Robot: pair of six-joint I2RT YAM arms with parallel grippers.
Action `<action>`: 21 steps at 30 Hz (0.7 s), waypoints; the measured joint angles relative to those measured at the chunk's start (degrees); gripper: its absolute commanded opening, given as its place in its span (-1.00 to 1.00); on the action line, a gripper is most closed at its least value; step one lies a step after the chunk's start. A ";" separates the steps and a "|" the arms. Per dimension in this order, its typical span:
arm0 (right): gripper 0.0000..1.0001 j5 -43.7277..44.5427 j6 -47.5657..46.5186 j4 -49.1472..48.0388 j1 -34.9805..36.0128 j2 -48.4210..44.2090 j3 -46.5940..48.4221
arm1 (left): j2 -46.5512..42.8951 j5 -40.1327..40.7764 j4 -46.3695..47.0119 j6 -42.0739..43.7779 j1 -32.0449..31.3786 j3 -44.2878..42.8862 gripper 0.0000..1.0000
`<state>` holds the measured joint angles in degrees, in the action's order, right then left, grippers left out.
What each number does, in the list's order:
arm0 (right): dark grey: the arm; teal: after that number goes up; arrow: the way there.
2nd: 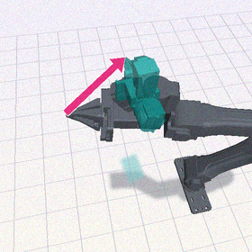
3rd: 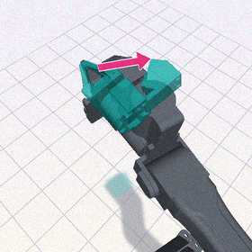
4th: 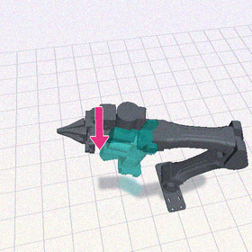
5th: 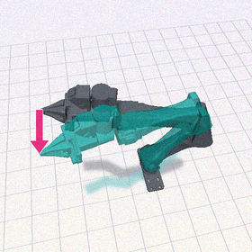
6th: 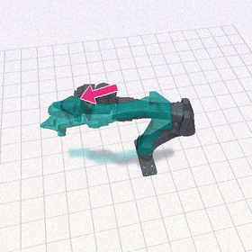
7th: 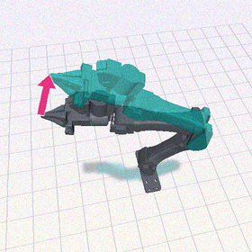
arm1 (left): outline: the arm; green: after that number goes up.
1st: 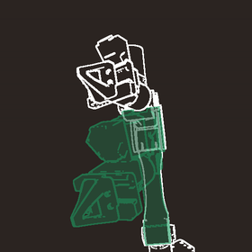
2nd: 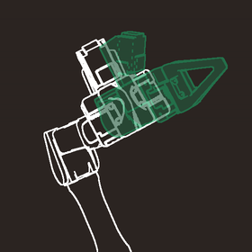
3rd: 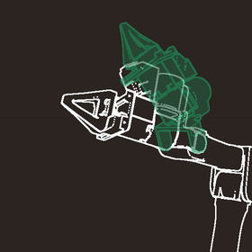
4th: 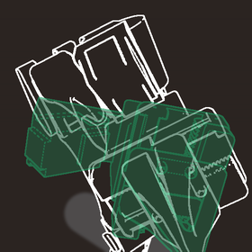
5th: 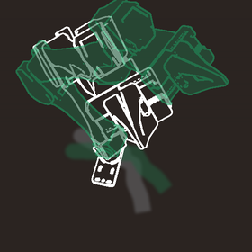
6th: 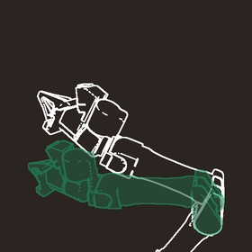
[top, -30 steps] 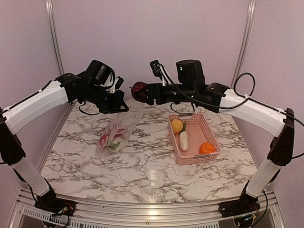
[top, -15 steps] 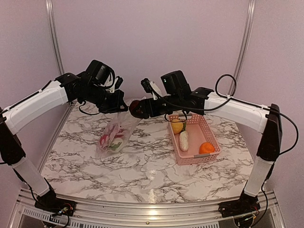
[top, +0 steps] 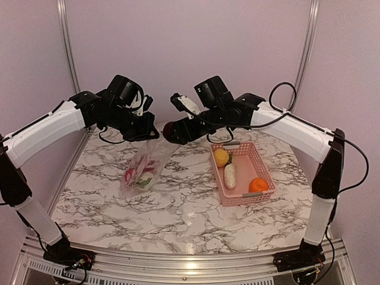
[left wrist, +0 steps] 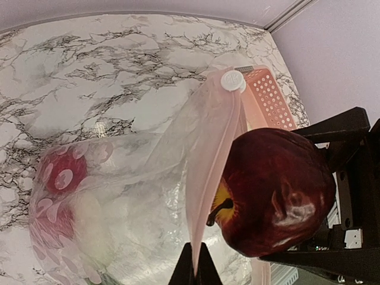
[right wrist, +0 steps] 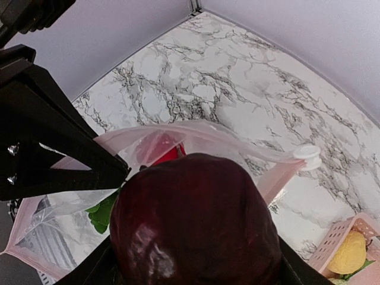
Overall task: Place the food in the zip-top bag and seal the zipper
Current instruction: Place the fake fruit in the zipper food storage bag.
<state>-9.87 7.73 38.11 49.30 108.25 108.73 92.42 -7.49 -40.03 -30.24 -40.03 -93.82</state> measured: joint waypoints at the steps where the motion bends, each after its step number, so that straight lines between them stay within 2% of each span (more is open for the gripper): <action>1: 0.10 0.00 -0.57 1.14 0.02 0.61 1.44 | 0.00 0.00 0.00 -0.20 0.00 0.00 -1.00; 9: 0.14 -0.37 -3.52 10.40 0.74 8.04 12.48 | 0.02 -0.02 -0.02 -0.46 0.07 -0.15 -1.00; 16: 0.56 -2.21 -3.30 14.82 1.22 10.75 14.58 | 0.07 -0.52 0.00 -0.48 -0.04 -1.05 -1.00; 18: 0.89 -3.06 -2.62 15.23 1.22 10.78 14.58 | 0.17 -0.76 0.00 -0.52 -0.04 -1.05 -1.00; 21: 0.97 -4.50 -0.83 15.56 1.22 10.80 15.43 | 0.37 -1.20 0.00 -0.68 -0.04 -1.05 -1.00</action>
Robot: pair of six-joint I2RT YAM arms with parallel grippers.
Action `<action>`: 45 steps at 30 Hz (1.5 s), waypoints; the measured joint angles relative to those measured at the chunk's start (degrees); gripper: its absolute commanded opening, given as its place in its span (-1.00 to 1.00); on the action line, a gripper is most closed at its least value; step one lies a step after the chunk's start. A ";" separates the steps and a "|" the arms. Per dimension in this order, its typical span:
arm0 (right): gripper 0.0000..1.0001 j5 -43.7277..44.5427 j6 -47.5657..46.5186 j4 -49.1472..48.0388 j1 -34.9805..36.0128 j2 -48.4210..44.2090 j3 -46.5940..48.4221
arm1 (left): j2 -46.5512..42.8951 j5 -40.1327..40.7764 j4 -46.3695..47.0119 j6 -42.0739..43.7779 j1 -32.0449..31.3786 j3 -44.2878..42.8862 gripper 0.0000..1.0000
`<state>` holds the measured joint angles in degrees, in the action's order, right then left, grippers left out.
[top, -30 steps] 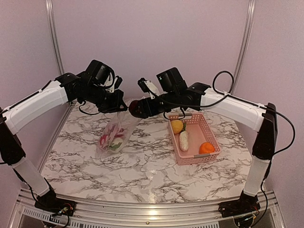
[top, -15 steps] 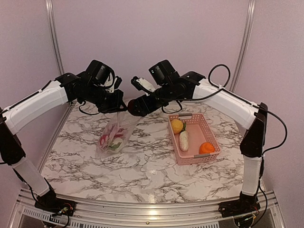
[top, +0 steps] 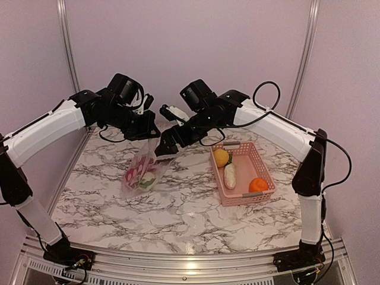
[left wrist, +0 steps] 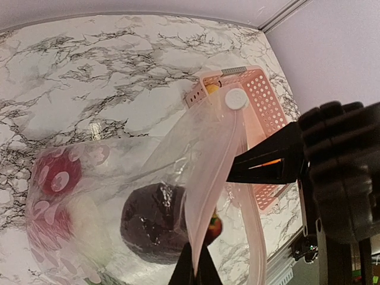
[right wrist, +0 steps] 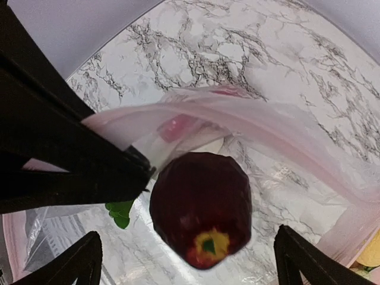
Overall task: Place the food in the zip-top bag and seal the zipper
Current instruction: Place the fake fruit in the zipper food storage bag, then adjust the zipper food storage bag at the center of the board.
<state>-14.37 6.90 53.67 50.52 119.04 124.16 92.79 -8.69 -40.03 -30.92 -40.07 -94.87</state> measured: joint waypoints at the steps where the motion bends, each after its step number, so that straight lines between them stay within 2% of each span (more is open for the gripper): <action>1: 0.97 -0.46 0.46 0.24 0.00 0.00 0.68 | 0.04 -0.09 0.00 -0.02 0.00 0.00 -1.00; 9: 0.97 -0.92 3.72 0.44 -0.20 -0.20 2.32 | 0.13 -0.11 0.00 0.00 0.00 0.00 -1.00; 15: 0.93 -0.42 7.39 -0.17 -2.10 -4.52 -1.86 | 0.13 0.00 0.02 0.04 0.00 0.00 -1.00; 21: 0.54 1.20 11.02 -2.89 -5.86 -10.29 -8.92 | 0.13 0.22 0.00 0.28 0.00 0.00 -1.00; 25: 0.31 1.11 12.63 -4.92 -6.67 -9.84 -12.50 | 0.13 0.17 0.00 0.33 0.00 0.00 -0.93; 27: 0.09 -0.07 13.70 -5.92 -6.64 -8.74 -13.29 | 0.13 0.17 -0.02 0.50 0.00 0.00 -0.86; 32: -0.66 -2.86 16.20 -8.63 -6.60 -6.60 -13.84 | 0.13 0.17 -0.13 1.11 0.00 0.00 -0.69; 34: -0.81 -3.69 17.49 -8.98 -6.54 -6.08 -13.62 | 0.15 0.35 -0.70 1.60 0.00 -0.26 -0.64; 39: -0.88 -5.79 20.72 -8.44 -6.21 -5.44 -10.23 | 1.81 4.59 -8.39 3.39 -0.39 -6.78 -0.48; 45: -0.92 -6.08 22.58 -7.58 -4.22 -5.44 -5.33 | 1.75 5.75 -15.19 4.63 -1.46 -9.27 -0.50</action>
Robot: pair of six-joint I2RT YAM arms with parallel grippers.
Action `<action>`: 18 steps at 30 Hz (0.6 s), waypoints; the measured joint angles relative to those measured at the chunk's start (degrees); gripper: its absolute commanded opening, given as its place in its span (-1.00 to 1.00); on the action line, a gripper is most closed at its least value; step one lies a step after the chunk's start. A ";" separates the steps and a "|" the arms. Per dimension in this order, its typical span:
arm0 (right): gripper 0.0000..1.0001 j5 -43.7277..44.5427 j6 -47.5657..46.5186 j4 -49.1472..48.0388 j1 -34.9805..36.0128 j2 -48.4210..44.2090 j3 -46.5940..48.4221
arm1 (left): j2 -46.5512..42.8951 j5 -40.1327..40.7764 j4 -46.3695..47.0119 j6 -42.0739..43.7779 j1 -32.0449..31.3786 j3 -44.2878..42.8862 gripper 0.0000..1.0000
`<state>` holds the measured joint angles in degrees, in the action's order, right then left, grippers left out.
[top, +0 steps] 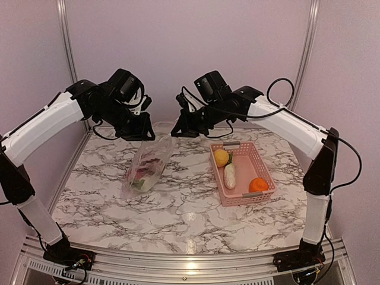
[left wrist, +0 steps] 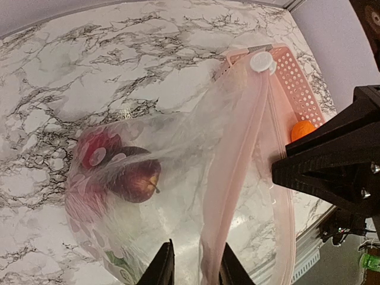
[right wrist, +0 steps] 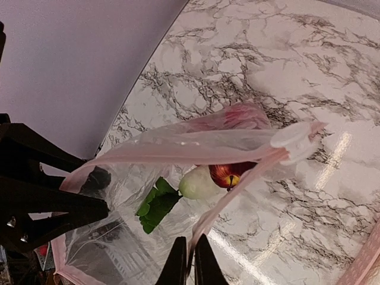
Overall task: Place the food in the zip-top bag and seal the zipper
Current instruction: Adjust the zipper food storage bag at the center of the board.
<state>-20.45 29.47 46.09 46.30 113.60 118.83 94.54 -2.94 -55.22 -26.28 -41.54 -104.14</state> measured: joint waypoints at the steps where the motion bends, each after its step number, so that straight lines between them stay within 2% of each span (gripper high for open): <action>1: -0.94 -0.07 0.13 0.31 0.24 0.00 0.42 | -0.02 -0.07 -0.76 0.02 -0.13 0.48 -0.51; 2: -1.00 -0.09 0.33 0.52 0.44 0.00 0.63 | -0.02 -0.07 -1.22 0.02 -0.37 0.87 -0.54; 10: -1.00 0.11 0.59 2.47 0.37 0.55 1.66 | 0.04 3.06 -7.15 0.17 -0.85 0.50 -0.68; 13: -1.00 0.17 0.59 2.64 0.26 0.55 1.70 | 0.04 5.62 -8.98 0.44 -1.01 -2.21 -1.00; 15: -1.00 0.11 0.55 2.67 0.07 0.55 1.70 | 0.04 6.95 -9.68 1.05 -1.05 -4.00 -1.00; 18: -0.61 -0.76 0.39 2.38 -0.22 0.55 1.70 | 0.17 7.98 -9.88 1.46 -1.05 -4.79 -1.00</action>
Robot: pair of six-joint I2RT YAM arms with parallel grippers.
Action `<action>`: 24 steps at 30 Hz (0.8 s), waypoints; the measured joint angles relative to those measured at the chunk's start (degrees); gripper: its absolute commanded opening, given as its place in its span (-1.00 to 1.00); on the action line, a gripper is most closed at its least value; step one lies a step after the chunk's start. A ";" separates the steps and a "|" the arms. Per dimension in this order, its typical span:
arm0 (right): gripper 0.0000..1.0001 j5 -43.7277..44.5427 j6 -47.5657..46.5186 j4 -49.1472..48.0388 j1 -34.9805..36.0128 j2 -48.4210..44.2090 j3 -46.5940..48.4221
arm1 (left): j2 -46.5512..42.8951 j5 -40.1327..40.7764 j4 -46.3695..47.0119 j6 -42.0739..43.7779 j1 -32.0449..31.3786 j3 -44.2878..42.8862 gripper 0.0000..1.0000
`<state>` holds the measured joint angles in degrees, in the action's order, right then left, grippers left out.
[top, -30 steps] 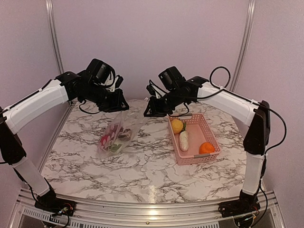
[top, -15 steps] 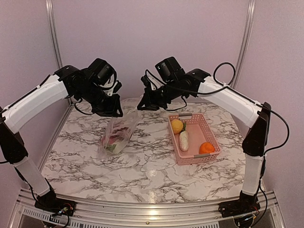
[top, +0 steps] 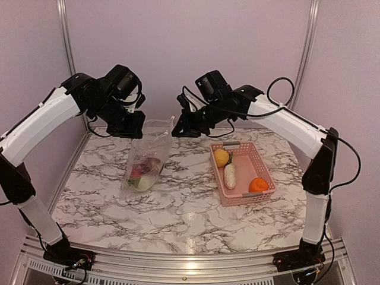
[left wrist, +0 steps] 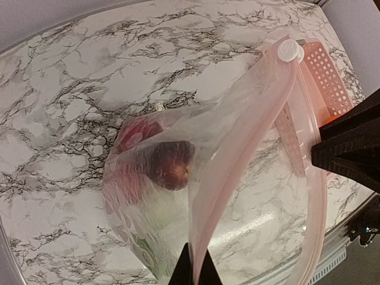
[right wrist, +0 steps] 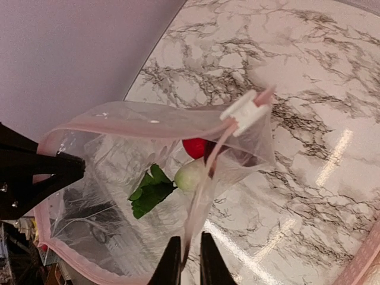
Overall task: Place the food in the zip-top bag and seal the zipper
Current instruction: Adjust the zipper food storage bag at the center of the board.
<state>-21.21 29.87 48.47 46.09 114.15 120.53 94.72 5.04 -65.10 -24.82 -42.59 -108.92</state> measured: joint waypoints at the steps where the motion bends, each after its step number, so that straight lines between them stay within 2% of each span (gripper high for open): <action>1: -0.46 -0.46 -0.20 -0.22 -0.09 0.00 -0.02 | 0.28 0.04 -0.02 0.11 -0.02 -0.09 -1.00; 8: 0.42 0.24 -1.20 -1.57 -2.19 -1.86 -1.11 | 2.01 0.68 0.81 0.31 0.00 -0.11 -1.00; 10: 0.87 1.75 -2.32 -1.92 -3.80 -4.17 -2.82 | 2.01 1.07 1.25 0.31 0.00 -0.11 -1.00; 11: 0.96 2.78 -2.82 -2.03 -4.72 -5.53 -3.63 | 2.01 1.16 1.68 0.26 0.00 -0.11 -1.00; 15: 0.97 9.11 -4.81 -3.43 -7.87 -11.89 -7.56 | 2.01 1.46 2.84 0.17 0.00 -0.11 -1.00; 19: 0.96 13.62 -4.98 -6.95 -11.78 -19.71 -16.52 | 2.01 1.49 4.13 0.15 0.00 0.13 -1.00; 24: 0.76 13.70 -4.13 -10.86 -18.75 -25.16 -29.44 | 2.01 1.49 5.86 0.15 0.00 1.51 -1.00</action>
<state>-7.51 25.74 37.60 27.33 88.99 91.09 96.73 6.52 -59.24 -24.67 -42.59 -107.42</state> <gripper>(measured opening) 0.924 0.009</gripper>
